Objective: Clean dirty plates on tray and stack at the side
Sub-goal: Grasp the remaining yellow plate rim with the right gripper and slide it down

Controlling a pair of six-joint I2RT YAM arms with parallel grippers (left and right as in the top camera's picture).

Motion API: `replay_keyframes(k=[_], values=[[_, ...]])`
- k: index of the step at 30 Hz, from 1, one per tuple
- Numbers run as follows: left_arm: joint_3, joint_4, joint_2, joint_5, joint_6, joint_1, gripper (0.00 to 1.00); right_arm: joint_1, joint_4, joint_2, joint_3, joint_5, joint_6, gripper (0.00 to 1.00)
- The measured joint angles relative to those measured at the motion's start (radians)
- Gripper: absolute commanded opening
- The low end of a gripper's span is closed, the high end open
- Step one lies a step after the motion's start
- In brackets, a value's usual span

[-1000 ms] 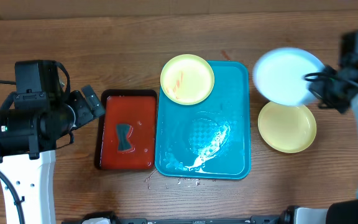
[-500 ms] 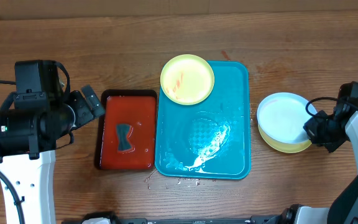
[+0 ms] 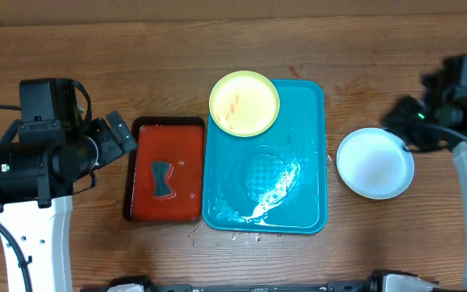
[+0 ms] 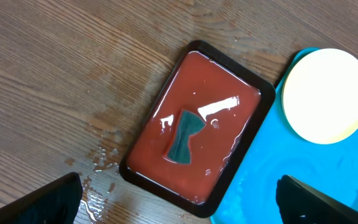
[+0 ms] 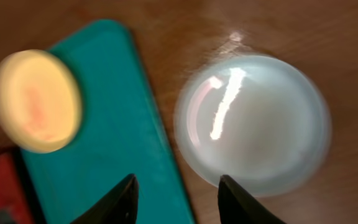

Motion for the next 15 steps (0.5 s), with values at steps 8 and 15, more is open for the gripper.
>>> replay_keyframes(k=[8, 15], values=[[0.000, 0.000, 0.000, 0.000, 0.000, 0.000, 1.00, 0.392, 0.393, 0.061, 0.053, -0.024, -0.093, 0.66], [0.001, 0.000, 0.000, 0.000, 0.000, 0.000, 1.00, 0.462, 0.677, 0.366, 0.056, 0.034, -0.175, 0.73]])
